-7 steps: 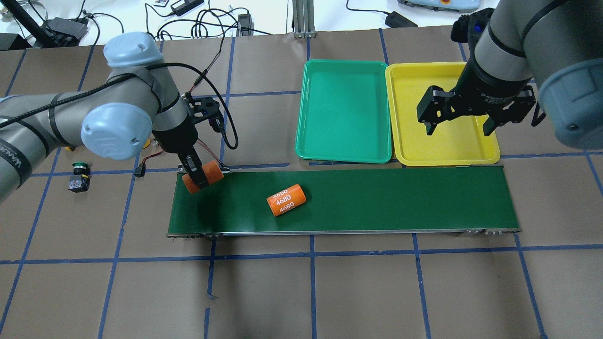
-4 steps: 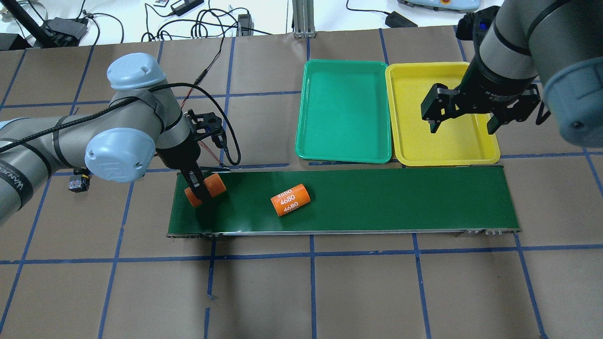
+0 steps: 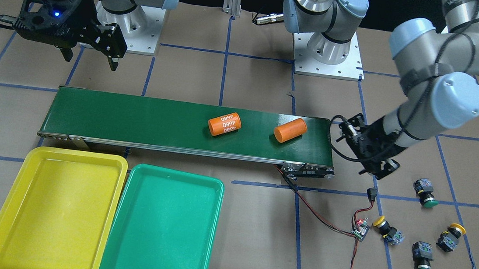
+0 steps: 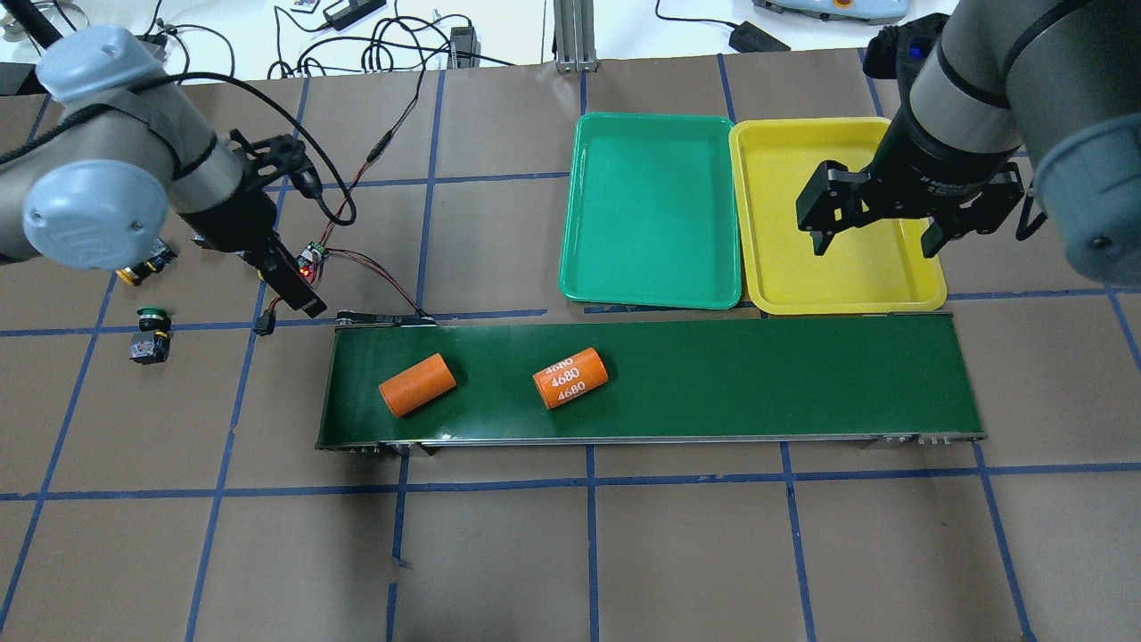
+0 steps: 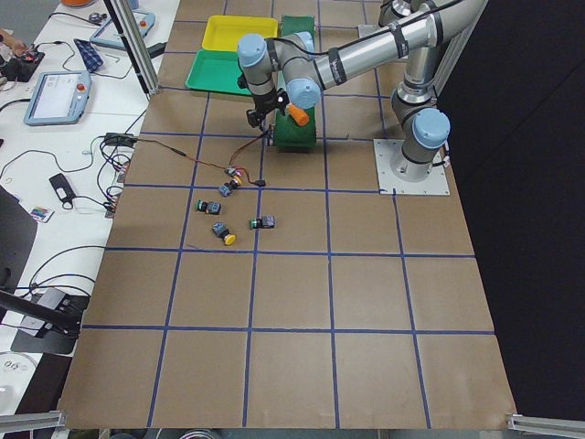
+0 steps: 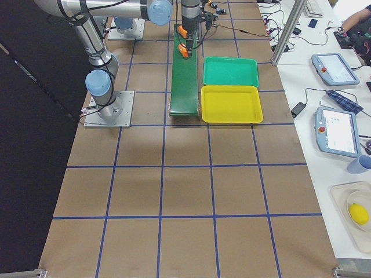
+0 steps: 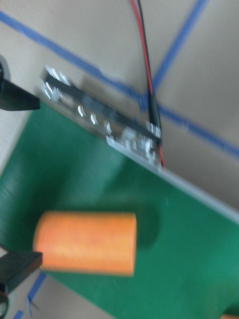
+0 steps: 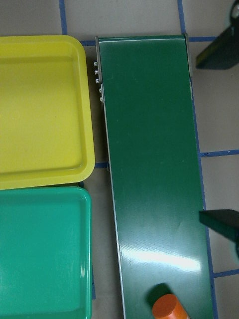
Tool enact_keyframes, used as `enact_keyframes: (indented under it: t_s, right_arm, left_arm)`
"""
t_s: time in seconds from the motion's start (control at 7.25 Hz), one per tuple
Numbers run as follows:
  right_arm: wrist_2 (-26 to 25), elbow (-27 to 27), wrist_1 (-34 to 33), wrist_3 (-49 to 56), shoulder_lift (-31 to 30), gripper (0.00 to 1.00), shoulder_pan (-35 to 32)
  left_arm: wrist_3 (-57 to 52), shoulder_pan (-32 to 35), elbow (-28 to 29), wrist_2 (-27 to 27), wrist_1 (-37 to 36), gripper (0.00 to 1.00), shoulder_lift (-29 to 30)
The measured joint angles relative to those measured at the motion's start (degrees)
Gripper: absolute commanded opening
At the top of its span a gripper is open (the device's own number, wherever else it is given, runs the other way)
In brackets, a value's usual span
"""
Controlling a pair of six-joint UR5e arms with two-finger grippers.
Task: Sort buttons by color to trays
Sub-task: 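Reach the left gripper to the green push-button and grasp it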
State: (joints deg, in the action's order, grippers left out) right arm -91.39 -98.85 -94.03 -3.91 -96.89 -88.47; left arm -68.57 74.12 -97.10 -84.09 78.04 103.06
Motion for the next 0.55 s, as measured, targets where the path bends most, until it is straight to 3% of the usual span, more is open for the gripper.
enact_keyframes:
  t_s: [0.28, 0.55]
  right_arm:
    - [0.05, -0.08, -0.05, -0.05, -0.02, 1.0, -0.03]
    - [-0.08, -0.17, 0.21, -0.42, 0.11, 1.0, -0.06]
  left_arm:
    - [-3.33, -6.21, 14.84, 0.27, 0.86, 1.0, 11.09]
    - [2.22, -9.55, 24.9, 0.39, 0.67, 1.0, 22.14]
